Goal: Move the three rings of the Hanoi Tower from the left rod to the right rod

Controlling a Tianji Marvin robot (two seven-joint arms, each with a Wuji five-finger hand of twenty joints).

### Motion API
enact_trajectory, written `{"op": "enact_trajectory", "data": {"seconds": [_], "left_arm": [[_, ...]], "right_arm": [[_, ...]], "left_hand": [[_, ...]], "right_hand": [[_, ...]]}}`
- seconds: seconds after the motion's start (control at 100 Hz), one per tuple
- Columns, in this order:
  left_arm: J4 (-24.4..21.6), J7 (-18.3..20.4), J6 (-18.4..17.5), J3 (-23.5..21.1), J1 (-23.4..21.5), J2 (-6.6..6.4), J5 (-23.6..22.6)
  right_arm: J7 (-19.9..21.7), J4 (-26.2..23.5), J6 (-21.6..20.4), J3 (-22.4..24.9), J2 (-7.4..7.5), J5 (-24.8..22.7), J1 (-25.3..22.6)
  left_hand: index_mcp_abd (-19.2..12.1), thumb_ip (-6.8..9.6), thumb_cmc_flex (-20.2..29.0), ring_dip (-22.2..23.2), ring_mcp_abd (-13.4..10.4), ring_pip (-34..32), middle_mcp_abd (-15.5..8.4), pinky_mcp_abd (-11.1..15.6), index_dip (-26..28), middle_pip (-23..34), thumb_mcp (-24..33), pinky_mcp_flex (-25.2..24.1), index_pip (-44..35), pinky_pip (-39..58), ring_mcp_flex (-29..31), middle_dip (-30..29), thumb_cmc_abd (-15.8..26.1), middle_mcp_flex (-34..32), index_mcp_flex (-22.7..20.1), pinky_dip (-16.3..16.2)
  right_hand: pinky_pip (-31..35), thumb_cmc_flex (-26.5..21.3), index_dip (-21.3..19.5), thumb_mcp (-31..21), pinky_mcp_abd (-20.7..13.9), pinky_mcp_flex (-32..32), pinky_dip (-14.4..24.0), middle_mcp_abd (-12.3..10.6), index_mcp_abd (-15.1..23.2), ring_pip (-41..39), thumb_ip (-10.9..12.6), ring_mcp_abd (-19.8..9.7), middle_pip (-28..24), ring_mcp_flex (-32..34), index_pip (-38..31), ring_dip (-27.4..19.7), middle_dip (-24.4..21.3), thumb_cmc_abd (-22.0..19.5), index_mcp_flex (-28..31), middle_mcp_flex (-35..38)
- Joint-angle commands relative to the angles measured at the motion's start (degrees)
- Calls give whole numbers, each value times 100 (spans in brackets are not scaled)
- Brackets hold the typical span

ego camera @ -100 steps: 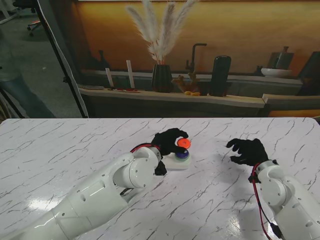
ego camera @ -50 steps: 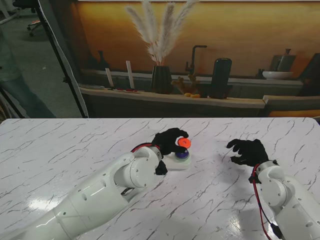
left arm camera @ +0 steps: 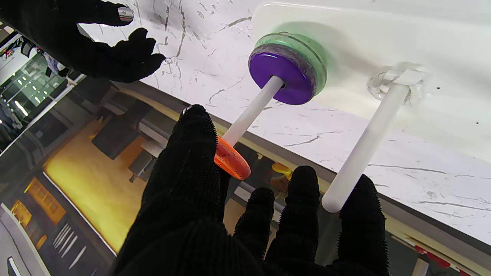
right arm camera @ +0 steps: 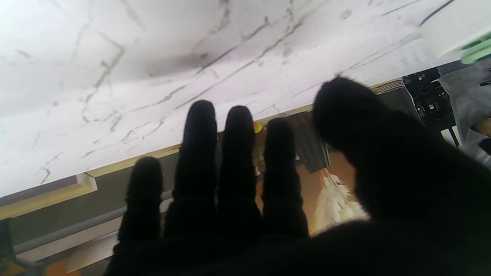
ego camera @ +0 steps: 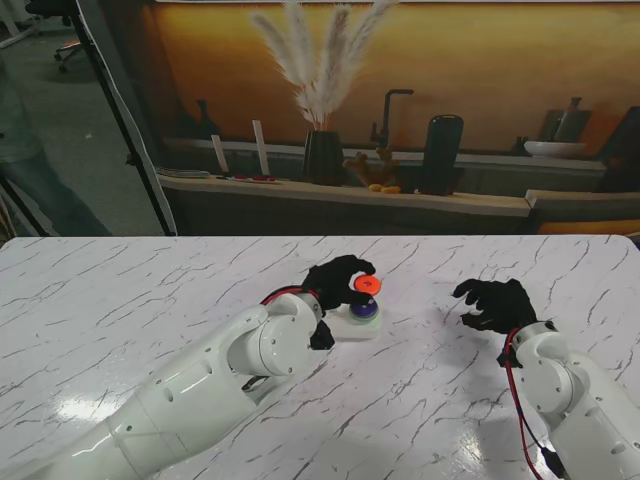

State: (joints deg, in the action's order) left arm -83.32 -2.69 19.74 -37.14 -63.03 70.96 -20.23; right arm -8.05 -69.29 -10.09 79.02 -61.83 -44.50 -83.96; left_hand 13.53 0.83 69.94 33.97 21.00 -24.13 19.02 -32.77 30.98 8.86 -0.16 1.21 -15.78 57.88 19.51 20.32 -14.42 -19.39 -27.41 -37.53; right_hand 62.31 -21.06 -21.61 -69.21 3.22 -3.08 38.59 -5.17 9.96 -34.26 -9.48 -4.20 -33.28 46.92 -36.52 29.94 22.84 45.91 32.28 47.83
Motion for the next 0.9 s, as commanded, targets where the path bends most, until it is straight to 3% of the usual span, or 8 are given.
{"op": "enact_trajectory", "data": {"seconds": [0.0, 0.89], "left_arm": [[36, 70, -104, 26, -34, 39, 31], [236, -51, -168, 91, 31, 120, 99]], "right_arm": [[6, 9, -24, -26, -22, -18, -34], [20, 6, -17, 6, -18, -24, -50]], "left_hand": [[-142, -24, 328, 89, -34, -119, 35, 10, 189, 8, 125, 47, -330, 412, 143, 0, 271, -49, -255, -146], [-292, -8, 372, 285, -31, -357, -2, 64, 192, 77, 150, 264, -383, 895, 248, 23, 252, -81, -208, -421]], "right_hand": [[114, -88, -35, -67, 1762, 39, 86, -59, -73, -150, 272, -44, -116, 62, -103, 52, 44, -8, 79, 79], [110, -84, -34, -61, 1757, 46, 85, -64, -80, -148, 272, -52, -117, 52, -100, 52, 44, -16, 73, 72]]}}
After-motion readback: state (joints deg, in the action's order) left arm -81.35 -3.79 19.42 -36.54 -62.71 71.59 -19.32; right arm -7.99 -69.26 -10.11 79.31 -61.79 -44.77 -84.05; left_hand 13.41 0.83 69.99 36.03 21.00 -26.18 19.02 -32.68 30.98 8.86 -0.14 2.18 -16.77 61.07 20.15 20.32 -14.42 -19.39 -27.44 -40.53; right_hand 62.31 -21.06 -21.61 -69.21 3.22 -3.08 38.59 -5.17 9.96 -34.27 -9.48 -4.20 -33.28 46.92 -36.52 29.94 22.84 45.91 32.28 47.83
